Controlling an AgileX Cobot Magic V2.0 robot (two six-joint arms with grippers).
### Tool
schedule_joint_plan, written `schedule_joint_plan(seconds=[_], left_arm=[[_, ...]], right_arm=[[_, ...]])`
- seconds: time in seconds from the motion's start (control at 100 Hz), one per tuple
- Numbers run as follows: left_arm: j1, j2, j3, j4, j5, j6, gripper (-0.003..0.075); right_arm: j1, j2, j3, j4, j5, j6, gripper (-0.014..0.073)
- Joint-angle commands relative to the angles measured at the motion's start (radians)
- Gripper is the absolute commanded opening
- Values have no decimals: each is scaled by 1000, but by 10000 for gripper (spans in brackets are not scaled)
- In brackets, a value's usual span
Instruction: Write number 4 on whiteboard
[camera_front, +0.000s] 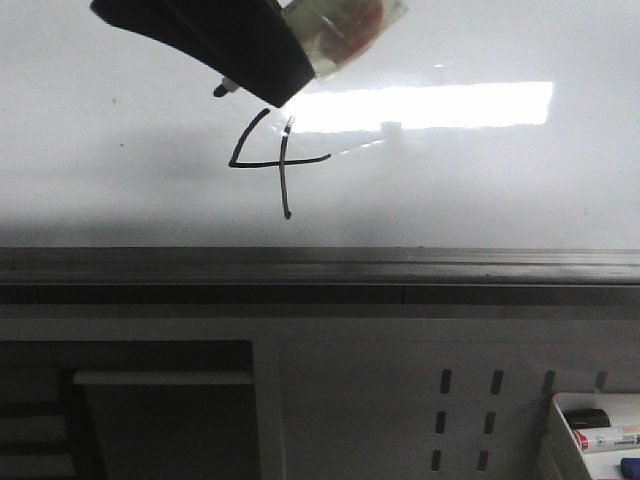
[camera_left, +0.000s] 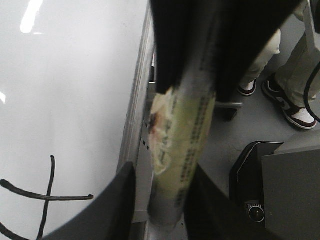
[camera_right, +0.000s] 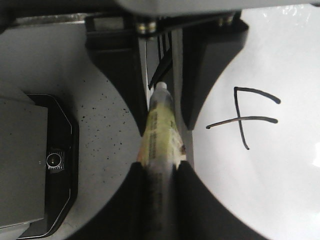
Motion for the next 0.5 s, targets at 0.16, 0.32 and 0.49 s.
schedule_joint_plan(seconds=[0.16,0.32,0.49], left_arm=[[-10,-26,-35,-49,-26,1,27],[-10,-26,-35,-49,-26,1,-20],[-10,-26,-35,-49,-26,1,-20]], right_arm=[[1,-18,-31,19,-32,-12,-66],[1,-18,-31,19,-30,-12,-64],[1,-18,-31,17,-12,-12,105]])
